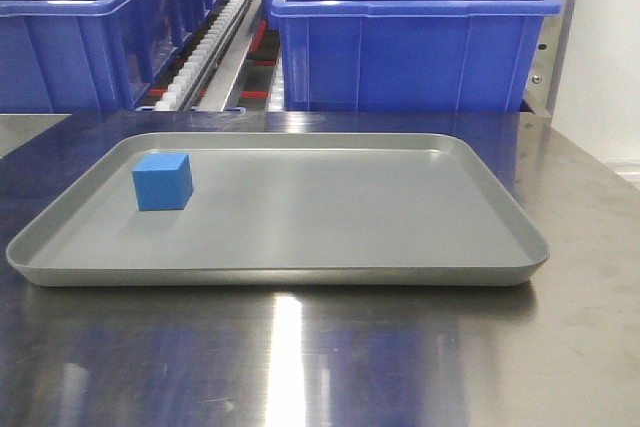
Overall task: Sort and place red and blue blocks on shelf
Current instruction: 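Move the left gripper over the blue cube, fingers open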
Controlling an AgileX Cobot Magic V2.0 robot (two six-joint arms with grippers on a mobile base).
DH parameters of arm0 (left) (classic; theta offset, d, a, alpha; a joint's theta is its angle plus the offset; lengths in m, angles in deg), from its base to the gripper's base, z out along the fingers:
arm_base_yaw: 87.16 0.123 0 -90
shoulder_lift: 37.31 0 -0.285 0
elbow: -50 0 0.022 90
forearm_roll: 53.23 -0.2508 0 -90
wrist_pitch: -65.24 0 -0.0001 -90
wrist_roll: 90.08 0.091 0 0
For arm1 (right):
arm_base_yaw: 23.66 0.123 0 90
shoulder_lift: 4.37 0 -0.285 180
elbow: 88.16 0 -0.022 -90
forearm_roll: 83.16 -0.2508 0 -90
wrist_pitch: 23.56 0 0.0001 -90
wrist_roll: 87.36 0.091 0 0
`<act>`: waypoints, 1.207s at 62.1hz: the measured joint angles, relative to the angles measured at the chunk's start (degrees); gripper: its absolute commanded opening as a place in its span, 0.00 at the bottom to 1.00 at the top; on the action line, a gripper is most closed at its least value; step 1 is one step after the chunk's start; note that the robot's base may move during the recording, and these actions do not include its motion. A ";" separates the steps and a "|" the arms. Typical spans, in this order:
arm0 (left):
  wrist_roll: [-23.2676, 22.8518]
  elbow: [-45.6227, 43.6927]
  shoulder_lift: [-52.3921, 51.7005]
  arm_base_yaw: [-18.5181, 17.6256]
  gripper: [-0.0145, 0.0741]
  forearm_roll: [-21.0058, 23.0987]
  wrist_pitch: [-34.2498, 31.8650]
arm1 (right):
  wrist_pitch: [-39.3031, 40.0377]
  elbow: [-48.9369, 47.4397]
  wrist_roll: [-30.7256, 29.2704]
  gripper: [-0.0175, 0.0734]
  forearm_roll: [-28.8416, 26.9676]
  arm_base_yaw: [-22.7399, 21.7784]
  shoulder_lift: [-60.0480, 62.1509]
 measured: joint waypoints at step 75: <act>-19.53 -55.46 76.21 -19.36 0.84 -8.35 28.83 | -0.09 0.00 -0.12 0.25 0.00 0.00 0.00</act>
